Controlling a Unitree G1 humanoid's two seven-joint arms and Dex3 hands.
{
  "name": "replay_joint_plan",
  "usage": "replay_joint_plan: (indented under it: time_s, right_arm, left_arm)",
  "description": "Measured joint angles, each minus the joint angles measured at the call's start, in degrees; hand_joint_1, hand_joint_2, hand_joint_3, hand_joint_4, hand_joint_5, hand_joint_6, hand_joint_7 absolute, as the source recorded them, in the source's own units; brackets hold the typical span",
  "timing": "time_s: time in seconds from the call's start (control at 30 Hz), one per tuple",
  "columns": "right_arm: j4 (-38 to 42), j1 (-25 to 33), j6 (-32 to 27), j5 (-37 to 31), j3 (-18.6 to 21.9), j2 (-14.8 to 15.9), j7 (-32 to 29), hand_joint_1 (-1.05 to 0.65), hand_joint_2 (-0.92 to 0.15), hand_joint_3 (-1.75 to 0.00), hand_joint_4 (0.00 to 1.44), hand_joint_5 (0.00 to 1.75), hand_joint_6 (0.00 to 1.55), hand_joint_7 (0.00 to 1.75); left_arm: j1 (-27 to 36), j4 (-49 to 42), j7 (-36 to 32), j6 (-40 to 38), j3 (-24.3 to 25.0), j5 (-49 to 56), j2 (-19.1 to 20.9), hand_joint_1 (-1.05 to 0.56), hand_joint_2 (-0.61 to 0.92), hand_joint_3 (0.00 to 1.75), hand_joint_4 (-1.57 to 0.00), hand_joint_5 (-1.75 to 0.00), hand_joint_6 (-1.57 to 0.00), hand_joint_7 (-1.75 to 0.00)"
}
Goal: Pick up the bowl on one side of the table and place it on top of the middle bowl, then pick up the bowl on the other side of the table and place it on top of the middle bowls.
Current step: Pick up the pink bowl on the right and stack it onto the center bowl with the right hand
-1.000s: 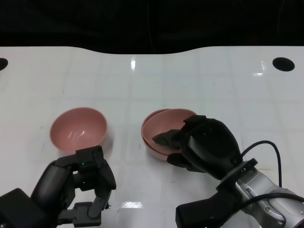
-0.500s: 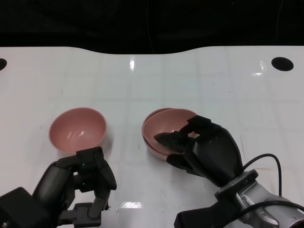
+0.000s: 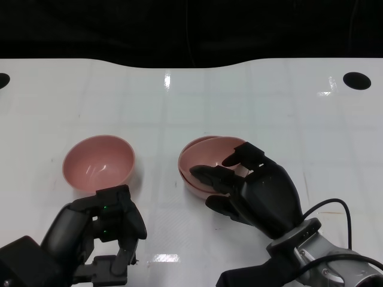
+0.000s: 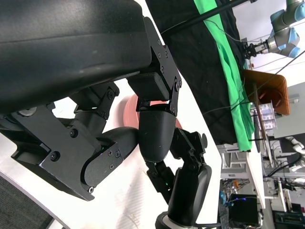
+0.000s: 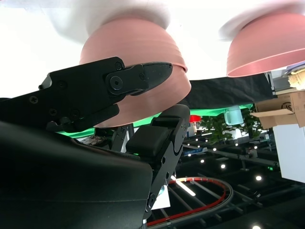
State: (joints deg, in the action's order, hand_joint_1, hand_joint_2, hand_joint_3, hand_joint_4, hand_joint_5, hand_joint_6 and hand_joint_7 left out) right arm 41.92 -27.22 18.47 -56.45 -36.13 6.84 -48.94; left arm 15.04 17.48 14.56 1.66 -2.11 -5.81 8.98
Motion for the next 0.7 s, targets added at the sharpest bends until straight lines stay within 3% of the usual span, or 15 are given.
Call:
replay_joint_plan:
  time_s: [0.7]
  right_arm:
    - [0.9,-0.3,0.0,0.8,-0.3,0.1,0.9,-0.46,-0.92,-0.09,0.35,0.99,0.73,0.01]
  left_arm:
    - [0.0,-1.1,0.4,2.2,0.1,-0.6,0.0,-0.08,0.42,1.32,-0.86,-1.67,-0.84,-1.48]
